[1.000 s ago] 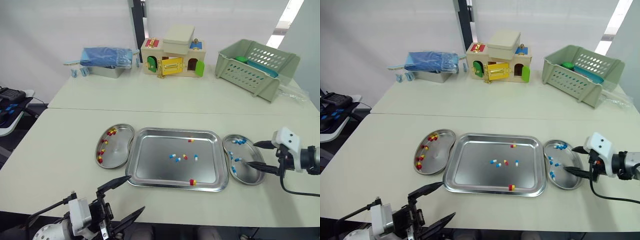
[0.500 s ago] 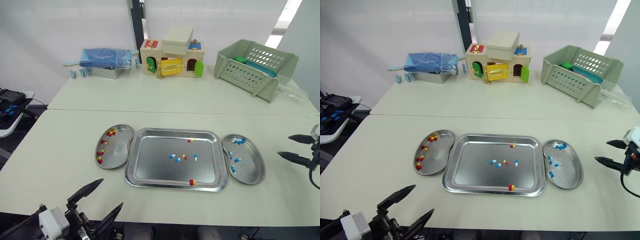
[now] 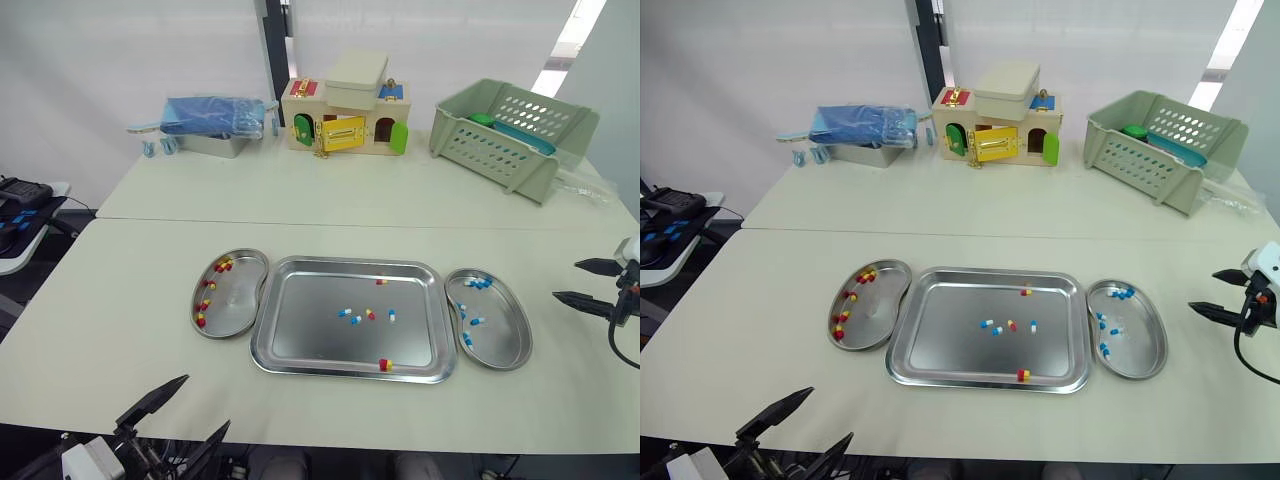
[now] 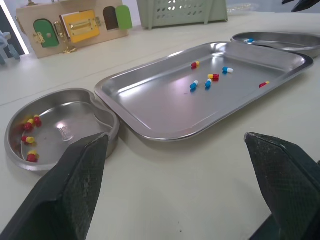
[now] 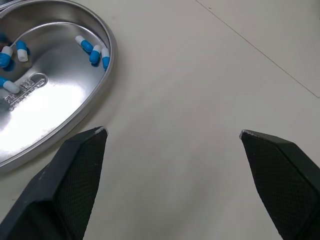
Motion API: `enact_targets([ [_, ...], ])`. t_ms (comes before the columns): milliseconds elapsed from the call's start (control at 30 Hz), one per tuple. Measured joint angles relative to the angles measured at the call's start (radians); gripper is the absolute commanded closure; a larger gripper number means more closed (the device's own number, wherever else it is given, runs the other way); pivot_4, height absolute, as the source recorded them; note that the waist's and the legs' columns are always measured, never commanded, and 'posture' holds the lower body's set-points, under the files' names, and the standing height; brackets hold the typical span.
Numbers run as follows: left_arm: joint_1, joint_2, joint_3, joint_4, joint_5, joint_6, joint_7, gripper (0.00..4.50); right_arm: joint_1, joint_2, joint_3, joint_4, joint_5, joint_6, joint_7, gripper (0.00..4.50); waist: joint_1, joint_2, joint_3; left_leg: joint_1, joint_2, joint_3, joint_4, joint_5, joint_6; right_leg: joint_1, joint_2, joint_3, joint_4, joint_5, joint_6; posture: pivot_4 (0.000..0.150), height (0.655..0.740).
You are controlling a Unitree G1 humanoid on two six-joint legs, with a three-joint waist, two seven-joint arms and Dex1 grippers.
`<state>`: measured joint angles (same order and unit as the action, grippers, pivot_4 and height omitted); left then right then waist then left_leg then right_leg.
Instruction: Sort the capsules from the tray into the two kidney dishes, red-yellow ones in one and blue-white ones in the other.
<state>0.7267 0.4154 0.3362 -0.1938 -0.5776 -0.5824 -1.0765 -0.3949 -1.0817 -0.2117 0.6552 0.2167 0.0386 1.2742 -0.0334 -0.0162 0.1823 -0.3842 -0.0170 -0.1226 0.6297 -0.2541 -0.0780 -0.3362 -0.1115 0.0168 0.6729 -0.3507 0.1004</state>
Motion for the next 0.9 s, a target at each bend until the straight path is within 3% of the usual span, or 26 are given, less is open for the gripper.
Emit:
enact_targets([
  [167,-0.020,-0.007,-0.022,0.033,-0.007,-0.029,-0.042,0.00,0.013,-0.001,0.004,-0.076,0.002,0.007,0.026,0.02,-0.002,0.002,0.000,0.000,0.000,0.000,0.000,0.000,0.000,0.000,0.000,0.000,0.000,0.000,0.000,0.150,0.7400],
  [467,-0.070,0.004,-0.074,0.055,-0.013,-0.061,-0.139,0.00,-0.020,0.012,0.124,-0.658,0.142,0.361,0.074,0.02,0.000,0.004,-0.001,-0.001,0.000,-0.001,0.000,0.000,0.000,0.000,0.000,-0.001,-0.001,0.000,0.000,0.150,0.7400],
  [667,-0.100,0.010,-0.107,0.052,-0.010,-0.057,-0.153,0.00,-0.119,0.161,0.341,-0.913,0.165,0.570,-0.004,0.02,0.000,0.003,0.000,-0.001,0.001,-0.002,0.000,0.000,0.000,-0.001,0.000,-0.001,0.000,0.000,0.000,0.150,0.7400],
  [900,-0.132,0.025,-0.138,-0.046,0.027,0.017,-0.071,0.00,-0.310,0.403,0.617,-0.925,0.045,0.607,-0.095,0.02,-0.003,0.002,0.000,-0.001,0.003,-0.005,0.000,0.000,0.000,-0.001,0.003,-0.003,0.001,0.000,0.000,0.150,0.7400],
])
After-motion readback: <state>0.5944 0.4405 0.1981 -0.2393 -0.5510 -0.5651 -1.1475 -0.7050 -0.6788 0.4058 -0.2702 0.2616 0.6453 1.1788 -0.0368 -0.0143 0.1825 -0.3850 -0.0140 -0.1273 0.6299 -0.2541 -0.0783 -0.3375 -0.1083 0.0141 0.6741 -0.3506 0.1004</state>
